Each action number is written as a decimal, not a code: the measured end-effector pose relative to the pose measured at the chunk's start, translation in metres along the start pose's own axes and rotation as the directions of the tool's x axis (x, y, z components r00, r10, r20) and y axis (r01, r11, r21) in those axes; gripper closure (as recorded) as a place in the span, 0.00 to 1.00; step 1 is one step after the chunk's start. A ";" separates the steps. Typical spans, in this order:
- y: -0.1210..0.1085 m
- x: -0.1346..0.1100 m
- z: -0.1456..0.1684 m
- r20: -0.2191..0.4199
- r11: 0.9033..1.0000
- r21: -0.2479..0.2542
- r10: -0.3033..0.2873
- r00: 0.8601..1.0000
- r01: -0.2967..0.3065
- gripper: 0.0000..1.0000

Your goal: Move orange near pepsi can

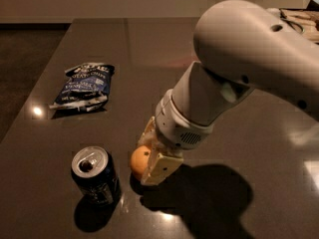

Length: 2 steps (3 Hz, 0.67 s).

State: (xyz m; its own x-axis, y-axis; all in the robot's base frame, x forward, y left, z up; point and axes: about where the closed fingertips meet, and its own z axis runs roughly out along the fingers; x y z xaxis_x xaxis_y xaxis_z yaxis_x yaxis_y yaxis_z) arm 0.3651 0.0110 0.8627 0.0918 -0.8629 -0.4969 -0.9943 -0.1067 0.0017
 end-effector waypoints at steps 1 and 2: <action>-0.002 0.003 0.003 -0.009 1.000 0.010 0.011 1.000 -0.011 0.59; -0.004 0.004 0.003 0.001 0.999 0.037 0.009 1.000 -0.009 0.36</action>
Offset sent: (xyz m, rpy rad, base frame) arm 0.0085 -0.0056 -0.0083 0.0268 -0.0466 -0.0428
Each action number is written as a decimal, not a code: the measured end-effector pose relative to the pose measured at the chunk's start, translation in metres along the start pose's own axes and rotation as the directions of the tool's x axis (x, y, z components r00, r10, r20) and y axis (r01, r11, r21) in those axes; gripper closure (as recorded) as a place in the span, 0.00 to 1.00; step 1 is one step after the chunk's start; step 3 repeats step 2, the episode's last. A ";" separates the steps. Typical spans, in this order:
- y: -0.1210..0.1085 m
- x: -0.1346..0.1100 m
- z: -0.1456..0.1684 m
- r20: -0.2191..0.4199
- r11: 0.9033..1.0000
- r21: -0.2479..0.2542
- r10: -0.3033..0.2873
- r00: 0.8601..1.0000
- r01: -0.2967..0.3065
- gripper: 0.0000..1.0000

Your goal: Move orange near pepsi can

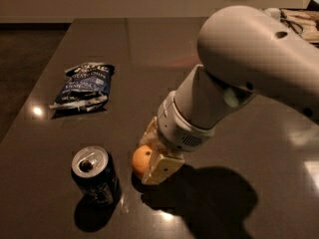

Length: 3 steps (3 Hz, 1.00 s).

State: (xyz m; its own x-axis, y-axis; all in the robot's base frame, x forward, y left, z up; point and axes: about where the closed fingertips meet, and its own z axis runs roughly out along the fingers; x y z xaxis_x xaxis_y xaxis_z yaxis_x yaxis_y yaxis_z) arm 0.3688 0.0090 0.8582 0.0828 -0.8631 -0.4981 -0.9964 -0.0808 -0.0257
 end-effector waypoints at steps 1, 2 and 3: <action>0.001 -0.002 -0.001 -0.003 1.000 0.004 -0.004 1.000 0.004 0.12; 0.002 -0.003 -0.002 -0.005 1.000 0.007 -0.007 1.000 0.007 0.00; 0.002 -0.003 -0.002 -0.005 1.000 0.007 -0.007 1.000 0.007 0.00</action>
Offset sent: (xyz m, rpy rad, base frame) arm -0.0008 0.0007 0.0016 -0.0018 -0.0049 0.0010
